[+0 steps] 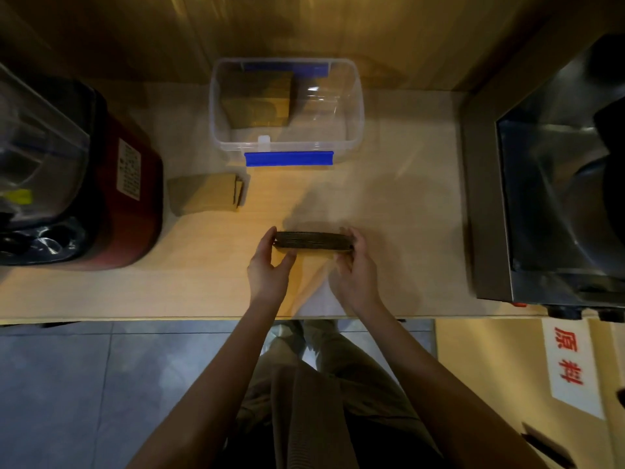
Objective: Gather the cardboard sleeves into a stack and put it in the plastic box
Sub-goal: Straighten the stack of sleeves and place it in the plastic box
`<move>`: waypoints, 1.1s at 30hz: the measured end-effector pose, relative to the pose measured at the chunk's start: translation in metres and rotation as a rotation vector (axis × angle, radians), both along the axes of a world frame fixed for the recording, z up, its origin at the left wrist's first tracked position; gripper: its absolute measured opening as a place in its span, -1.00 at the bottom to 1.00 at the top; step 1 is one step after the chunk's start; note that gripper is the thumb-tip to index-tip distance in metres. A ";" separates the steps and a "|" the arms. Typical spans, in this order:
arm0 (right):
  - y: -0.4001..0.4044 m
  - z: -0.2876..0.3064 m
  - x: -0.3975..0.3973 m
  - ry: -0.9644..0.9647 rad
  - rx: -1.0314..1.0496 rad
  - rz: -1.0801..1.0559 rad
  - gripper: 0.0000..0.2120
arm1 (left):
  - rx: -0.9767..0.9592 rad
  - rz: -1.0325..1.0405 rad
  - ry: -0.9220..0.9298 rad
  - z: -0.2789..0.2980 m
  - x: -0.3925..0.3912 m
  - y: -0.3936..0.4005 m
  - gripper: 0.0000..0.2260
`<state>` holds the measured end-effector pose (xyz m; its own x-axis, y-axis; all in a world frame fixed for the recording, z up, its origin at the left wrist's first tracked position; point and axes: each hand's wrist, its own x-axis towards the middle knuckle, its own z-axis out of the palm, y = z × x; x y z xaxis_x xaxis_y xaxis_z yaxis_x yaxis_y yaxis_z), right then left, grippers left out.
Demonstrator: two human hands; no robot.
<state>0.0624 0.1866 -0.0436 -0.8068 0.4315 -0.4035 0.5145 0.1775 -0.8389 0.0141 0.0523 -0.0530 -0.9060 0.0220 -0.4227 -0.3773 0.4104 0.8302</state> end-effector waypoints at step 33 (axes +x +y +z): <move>-0.011 0.002 -0.049 -0.094 -0.006 0.163 -0.76 | -0.301 -0.167 -0.104 0.034 -0.042 -0.049 -0.74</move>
